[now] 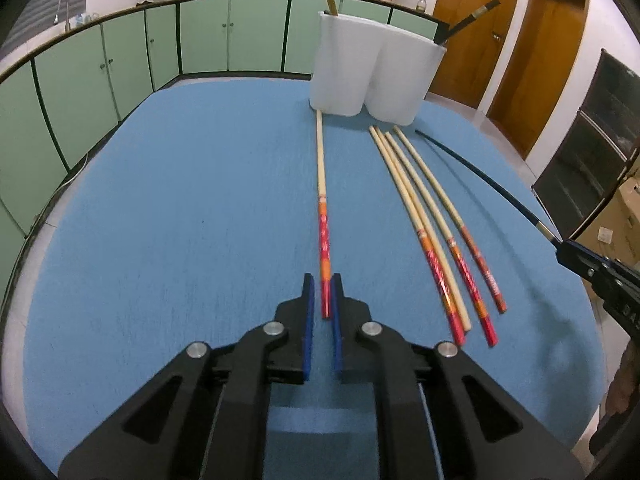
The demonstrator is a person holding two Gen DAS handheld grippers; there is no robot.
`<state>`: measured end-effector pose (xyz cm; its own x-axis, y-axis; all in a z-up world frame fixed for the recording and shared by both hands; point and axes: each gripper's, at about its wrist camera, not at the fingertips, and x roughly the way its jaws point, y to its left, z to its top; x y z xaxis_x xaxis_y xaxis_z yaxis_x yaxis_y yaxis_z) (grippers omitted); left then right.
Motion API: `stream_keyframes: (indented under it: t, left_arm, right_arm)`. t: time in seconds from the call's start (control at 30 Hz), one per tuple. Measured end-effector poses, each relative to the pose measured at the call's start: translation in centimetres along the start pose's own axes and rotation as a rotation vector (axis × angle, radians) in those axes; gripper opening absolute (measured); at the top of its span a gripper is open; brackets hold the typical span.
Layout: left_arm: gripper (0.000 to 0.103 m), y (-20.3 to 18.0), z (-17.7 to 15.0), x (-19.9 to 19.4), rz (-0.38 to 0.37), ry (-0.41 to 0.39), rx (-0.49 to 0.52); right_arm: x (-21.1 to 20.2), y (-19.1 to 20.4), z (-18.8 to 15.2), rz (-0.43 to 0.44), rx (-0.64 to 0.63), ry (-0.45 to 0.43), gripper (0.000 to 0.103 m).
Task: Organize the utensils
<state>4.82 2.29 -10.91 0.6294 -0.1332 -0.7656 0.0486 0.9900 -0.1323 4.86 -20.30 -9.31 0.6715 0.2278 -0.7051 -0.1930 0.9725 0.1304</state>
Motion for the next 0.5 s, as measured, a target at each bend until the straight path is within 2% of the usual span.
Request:
stream_keyframes:
  t: [0.03, 0.23, 0.5]
  left_arm:
    - [0.016, 0.01, -0.27, -0.07, 0.001, 0.000, 0.001]
    - [0.020, -0.11, -1.04, -0.39, -0.006, 0.007, -0.004]
    - [0.021, -0.57, -1.03, 0.11, -0.002, 0.004, 0.004]
  right_arm:
    - [0.18, -0.06, -0.09, 0.001, 0.004, 0.004, 0.006]
    - [0.49, -0.55, -0.30, 0.006, 0.014, 0.009, 0.006]
    - [0.73, -0.62, -0.24, 0.009, 0.021, 0.011, 0.006]
